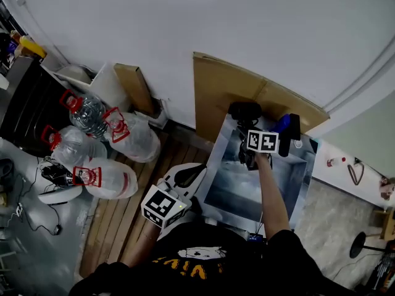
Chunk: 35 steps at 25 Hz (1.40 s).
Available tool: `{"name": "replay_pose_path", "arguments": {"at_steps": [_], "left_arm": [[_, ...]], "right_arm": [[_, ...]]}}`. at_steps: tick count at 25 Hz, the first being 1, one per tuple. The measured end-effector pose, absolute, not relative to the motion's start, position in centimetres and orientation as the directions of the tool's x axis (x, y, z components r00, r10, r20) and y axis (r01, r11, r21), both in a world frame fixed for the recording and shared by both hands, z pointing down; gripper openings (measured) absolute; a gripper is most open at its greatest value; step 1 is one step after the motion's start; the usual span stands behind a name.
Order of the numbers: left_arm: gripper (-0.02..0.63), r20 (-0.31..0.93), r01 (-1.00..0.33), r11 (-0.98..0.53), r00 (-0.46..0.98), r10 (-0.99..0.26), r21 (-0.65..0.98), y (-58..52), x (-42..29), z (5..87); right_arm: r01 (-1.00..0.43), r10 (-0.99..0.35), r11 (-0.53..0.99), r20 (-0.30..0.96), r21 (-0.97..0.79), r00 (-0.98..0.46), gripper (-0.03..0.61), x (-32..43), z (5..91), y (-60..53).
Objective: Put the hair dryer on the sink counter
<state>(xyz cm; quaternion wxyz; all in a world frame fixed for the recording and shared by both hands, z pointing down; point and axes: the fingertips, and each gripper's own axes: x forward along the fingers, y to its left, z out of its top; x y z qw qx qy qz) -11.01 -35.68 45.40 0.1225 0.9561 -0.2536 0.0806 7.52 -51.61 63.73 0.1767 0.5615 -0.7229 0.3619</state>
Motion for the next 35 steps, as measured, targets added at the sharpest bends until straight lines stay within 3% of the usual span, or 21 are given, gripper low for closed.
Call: {"name": "replay_pose_path", "arguments": {"at_steps": [14,20,35], "left_arm": [[0.009,0.224,-0.529,-0.825,0.844,-0.487,0.198,-37.8,-11.5,46.1],[0.009,0.224,-0.537,-0.818,0.840,-0.495,0.205,-37.8,-11.7,46.2],[0.009,0.208,-0.528,-0.825,0.846,-0.491,0.199,-37.3,-12.3,45.9]], "right_arm": [[-0.955,-0.716,0.032,0.660,-0.296,-0.229,0.209,8.6,65.9,-53.3],[-0.950,-0.706,0.062,0.659,-0.307,-0.259,0.265,7.5,65.2,-52.8],[-0.957,-0.777,0.030,0.595,-0.290,-0.205,0.265,7.8,61.5,-50.6]]}}
